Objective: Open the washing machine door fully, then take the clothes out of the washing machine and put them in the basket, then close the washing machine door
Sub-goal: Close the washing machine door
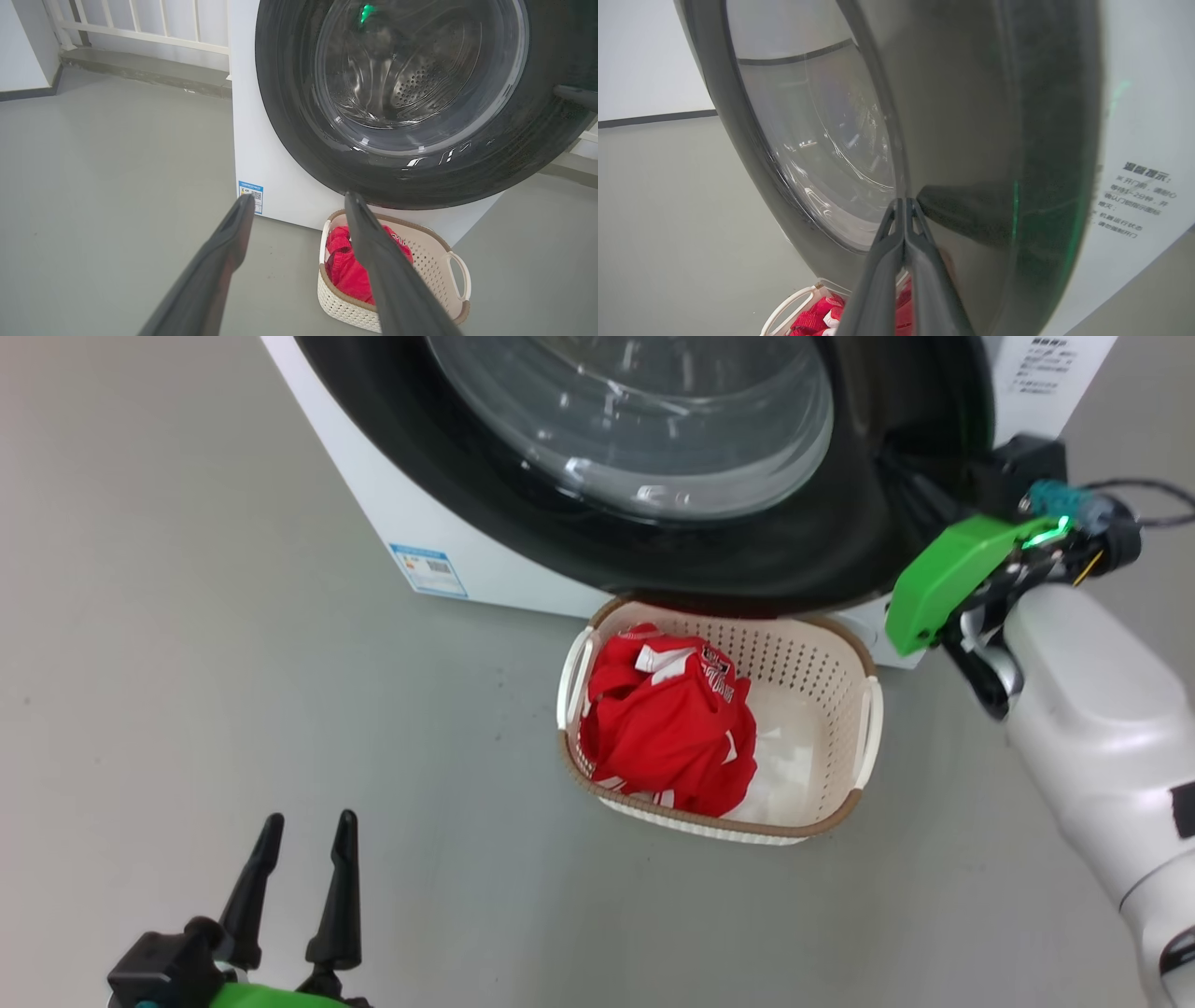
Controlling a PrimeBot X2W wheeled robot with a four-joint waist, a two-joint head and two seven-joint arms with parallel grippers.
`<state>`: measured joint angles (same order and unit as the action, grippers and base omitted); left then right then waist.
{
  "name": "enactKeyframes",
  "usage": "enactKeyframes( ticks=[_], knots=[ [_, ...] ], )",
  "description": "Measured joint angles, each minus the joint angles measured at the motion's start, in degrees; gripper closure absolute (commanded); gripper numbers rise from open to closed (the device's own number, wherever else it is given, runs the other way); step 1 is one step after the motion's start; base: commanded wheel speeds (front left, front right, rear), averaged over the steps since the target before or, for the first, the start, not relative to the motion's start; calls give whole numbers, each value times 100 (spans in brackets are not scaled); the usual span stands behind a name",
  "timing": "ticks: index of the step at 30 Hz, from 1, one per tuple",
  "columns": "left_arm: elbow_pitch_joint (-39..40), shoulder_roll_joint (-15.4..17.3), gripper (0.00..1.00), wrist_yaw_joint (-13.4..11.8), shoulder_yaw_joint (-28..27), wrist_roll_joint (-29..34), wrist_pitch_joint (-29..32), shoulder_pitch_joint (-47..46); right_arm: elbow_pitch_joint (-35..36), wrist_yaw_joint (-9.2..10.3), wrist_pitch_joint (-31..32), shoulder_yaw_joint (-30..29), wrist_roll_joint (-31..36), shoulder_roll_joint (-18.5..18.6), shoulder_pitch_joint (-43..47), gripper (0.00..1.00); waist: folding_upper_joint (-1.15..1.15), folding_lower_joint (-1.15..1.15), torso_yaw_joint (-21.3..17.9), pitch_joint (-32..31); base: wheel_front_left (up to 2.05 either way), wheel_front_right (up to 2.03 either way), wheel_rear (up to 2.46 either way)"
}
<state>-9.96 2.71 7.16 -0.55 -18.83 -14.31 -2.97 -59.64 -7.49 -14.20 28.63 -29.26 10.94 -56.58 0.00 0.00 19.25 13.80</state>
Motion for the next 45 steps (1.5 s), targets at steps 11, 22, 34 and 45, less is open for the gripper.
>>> enactKeyframes(
  ticks=[11, 22, 34, 45],
  knots=[
    [-41, -9, 0, 0, 70, -53, 0, -174, -154, -7, -3, -33, 4, 190, -678, 100, 0, 0, 49, 313, 0, 0, 0],
    [-85, -13, 0, 0, 205, -53, 0, -354, -175, -66, -26, -243, 229, 155, -1226, 100, 0, 0, -40, 562, 0, 0, 0],
    [-137, -8, 0, 0, 231, -51, 0, -527, -151, -110, -41, -595, 601, -73, -1243, 100, 0, 0, -212, 583, 0, 0, 0],
    [-168, 3, 0, 0, 243, -9, 0, -531, 503, -7, -44, -461, -158, 5, -744, 4, 0, 0, -531, 434, 0, 0, 0]
  ],
)
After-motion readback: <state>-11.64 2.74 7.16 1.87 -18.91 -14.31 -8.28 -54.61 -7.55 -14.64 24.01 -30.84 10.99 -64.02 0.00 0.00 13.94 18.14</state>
